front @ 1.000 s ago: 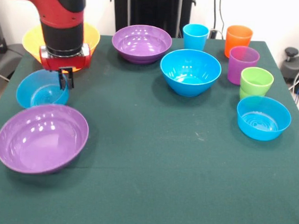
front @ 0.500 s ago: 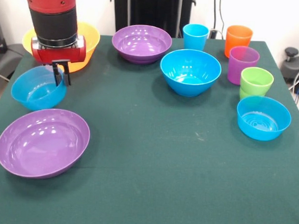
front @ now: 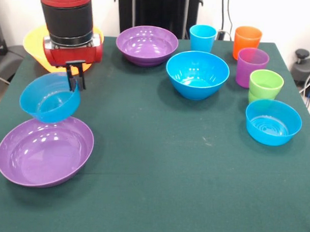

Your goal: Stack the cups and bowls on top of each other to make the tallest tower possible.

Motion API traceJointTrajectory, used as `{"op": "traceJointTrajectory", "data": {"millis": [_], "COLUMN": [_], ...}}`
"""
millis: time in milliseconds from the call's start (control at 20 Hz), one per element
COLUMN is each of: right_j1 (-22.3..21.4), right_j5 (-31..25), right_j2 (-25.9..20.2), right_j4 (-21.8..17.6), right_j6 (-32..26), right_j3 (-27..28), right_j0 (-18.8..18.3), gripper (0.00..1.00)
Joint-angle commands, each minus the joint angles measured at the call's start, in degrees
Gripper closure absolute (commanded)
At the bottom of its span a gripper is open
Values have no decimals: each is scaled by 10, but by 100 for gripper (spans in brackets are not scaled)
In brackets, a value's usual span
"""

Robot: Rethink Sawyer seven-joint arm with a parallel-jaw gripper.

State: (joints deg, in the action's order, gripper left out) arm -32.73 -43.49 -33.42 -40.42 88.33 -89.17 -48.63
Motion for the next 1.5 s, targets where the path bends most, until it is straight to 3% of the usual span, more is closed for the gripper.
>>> {"op": "traceJointTrajectory", "data": {"millis": [50,700,1250,1500], "right_j1": [0,-47,-24,12], "right_j5": [-50,-44,13,63], "right_j2": [-15,31,113,145], "right_j4": [6,32,1,-23], "right_j6": [-57,56,131,143], "right_j3": [2,-21,0,13], "right_j0": [53,150,238,261], "gripper": [100,100,100,100]}}
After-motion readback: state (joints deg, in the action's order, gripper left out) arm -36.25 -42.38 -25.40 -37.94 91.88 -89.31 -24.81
